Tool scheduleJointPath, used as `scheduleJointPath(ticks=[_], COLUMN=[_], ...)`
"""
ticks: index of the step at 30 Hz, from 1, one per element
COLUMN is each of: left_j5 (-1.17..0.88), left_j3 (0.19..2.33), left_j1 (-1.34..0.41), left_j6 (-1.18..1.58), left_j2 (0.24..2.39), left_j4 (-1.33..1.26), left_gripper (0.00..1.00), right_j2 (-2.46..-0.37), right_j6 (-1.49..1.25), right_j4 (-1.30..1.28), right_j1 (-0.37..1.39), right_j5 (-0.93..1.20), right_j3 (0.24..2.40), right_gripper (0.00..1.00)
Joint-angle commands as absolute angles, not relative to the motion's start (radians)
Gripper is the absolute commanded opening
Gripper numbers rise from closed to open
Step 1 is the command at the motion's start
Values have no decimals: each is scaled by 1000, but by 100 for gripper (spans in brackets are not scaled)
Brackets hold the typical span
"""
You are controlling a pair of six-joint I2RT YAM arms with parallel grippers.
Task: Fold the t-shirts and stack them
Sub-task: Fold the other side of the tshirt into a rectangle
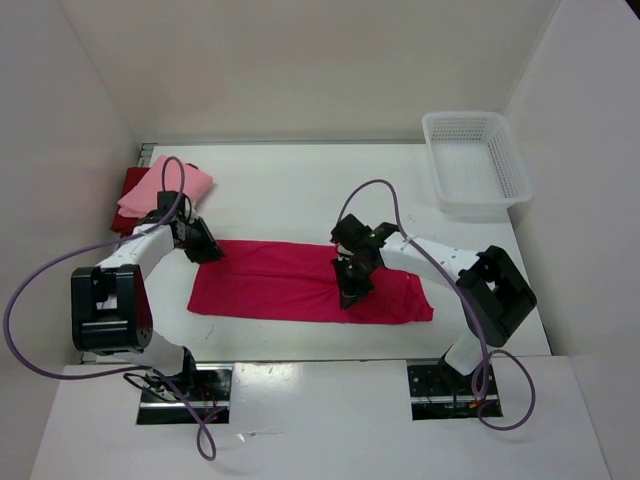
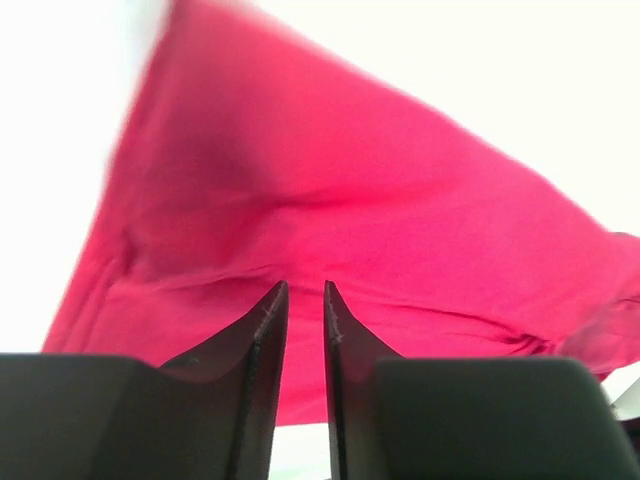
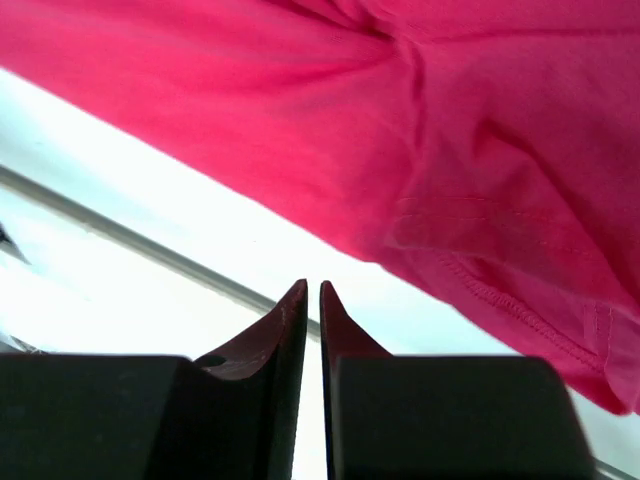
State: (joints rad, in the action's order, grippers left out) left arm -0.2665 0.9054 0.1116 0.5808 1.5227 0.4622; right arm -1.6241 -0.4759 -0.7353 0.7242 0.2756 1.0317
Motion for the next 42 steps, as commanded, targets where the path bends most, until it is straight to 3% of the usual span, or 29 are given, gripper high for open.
scheduleJointPath(ticks=[1,12,15,20,32,37,39,42], left_j5=[-287,-293,-293,-311,-311,-311,-311,-311], left_j3=[966,979,956,917,907,897,897,897], left_j1=[52,-61,-61,-71,-71,-71,-71,-71], left_j6=[603,664,664,673,673,683,683,683], left_j2=[1488,1585,1585,1575,1575,1575,1575,1575], left_j4=[437,360,351,333,333,333,324,324], left_gripper=[29,29,29,29,29,29,29,29], right_j2=[-1605,-1628,-1597,-1617,-1700,-1719,-1720,-1720], right_j6=[-442,-489,-502,-502,-483,-472,-462,-462], right_j4=[-808,-741,-730,-703,-680,-680,-680,-690], right_j1=[735,629,629,620,655,666,666,666], right_j5=[281,109,19,102,146,164,176,199], right_j3=[1123,1068,1057,1048,1048,1048,1048,1066], right_gripper=[15,36,50,53,48,32,19,11])
